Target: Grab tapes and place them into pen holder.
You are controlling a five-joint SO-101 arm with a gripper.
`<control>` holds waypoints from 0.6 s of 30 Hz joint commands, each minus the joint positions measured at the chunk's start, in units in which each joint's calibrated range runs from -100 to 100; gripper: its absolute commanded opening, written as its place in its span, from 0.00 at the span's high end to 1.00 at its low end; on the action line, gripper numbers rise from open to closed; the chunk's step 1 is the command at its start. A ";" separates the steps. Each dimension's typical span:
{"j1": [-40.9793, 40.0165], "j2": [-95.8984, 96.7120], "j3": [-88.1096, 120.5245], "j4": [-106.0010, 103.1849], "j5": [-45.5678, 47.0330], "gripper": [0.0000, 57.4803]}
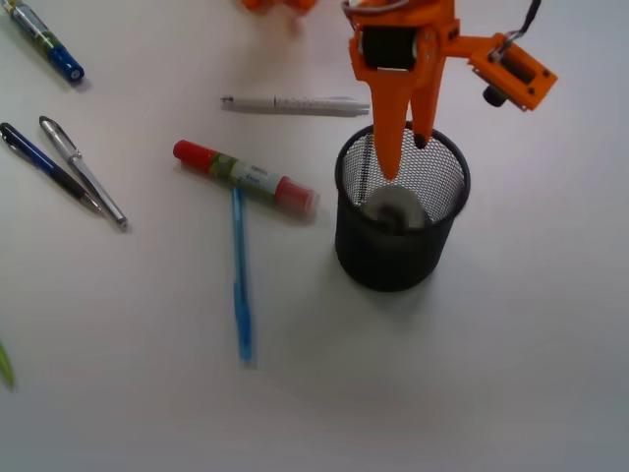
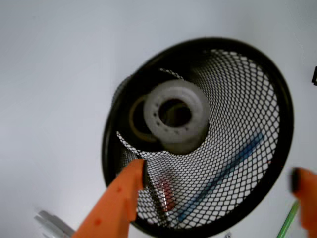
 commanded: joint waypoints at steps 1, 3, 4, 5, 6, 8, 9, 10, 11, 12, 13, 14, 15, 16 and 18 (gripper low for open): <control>-0.13 -1.34 -0.51 -0.77 -0.15 0.16; -0.21 -1.34 -0.51 -0.77 0.00 0.16; -0.21 -1.51 -0.60 -0.77 0.05 0.16; -0.21 -2.11 -1.59 -0.24 0.15 0.16; -0.28 -2.96 -2.77 0.28 0.83 0.16; -0.28 -5.42 -6.12 2.29 3.27 0.16; -0.06 -7.12 -8.30 3.78 4.59 0.16; 0.24 -8.91 -10.29 5.62 6.01 0.16; 0.61 -10.86 -12.10 7.81 7.72 0.16; 1.51 -12.99 -13.55 10.34 9.72 0.16; 2.26 -15.11 -14.45 13.40 11.92 0.18; 3.15 -17.24 -14.91 16.47 13.97 0.21; 3.98 -19.36 -14.82 19.00 16.02 0.26; 5.47 -21.23 -14.27 20.93 18.02 0.32; 8.46 -24.04 -12.10 22.77 22.47 0.46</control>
